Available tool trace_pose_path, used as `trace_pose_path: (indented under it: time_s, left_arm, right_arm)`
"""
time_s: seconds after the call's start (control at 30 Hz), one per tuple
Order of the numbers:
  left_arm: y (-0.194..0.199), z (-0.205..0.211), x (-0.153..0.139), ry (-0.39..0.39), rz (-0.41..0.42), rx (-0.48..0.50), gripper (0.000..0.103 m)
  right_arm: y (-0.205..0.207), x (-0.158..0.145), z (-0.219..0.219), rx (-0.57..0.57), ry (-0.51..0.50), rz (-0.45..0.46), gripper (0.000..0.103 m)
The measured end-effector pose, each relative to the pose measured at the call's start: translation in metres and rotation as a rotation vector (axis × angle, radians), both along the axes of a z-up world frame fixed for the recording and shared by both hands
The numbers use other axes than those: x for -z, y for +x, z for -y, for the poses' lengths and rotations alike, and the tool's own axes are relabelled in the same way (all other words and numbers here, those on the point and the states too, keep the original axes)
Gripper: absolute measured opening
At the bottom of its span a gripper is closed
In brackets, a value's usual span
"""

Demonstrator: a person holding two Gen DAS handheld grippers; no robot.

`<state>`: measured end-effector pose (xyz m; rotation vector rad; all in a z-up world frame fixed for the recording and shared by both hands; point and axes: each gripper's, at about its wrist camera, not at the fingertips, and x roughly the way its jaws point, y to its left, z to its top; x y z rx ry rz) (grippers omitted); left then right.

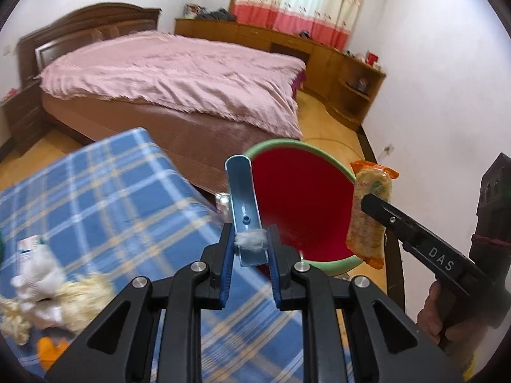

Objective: Collect trash
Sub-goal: 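Carry the scoop and corn bag over the red bucket and open both tools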

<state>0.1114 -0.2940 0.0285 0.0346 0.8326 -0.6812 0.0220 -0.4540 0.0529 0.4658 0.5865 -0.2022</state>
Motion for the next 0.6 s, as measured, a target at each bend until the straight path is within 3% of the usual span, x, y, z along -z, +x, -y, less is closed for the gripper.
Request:
trace_pose_path:
  time_s: [0.4, 0.5, 0.6]
  left_arm:
    - [0.017, 0.054, 0.026, 0.030, -0.035, 0.061, 0.020]
    - [0.020, 0.056, 0.028, 0.035, -0.035, 0.056, 0.032]
    - [0.022, 0.053, 0.028, 0.037, -0.036, 0.038, 0.032]
  right_arm:
    - [0.014, 0.036, 0.046, 0.056, 0.037, -0.061, 0.027]
    - [0.015, 0.040, 0.049, 0.061, 0.046, -0.067, 0.028]
    - [0.016, 0.043, 0.051, 0.067, 0.056, -0.070, 0.028]
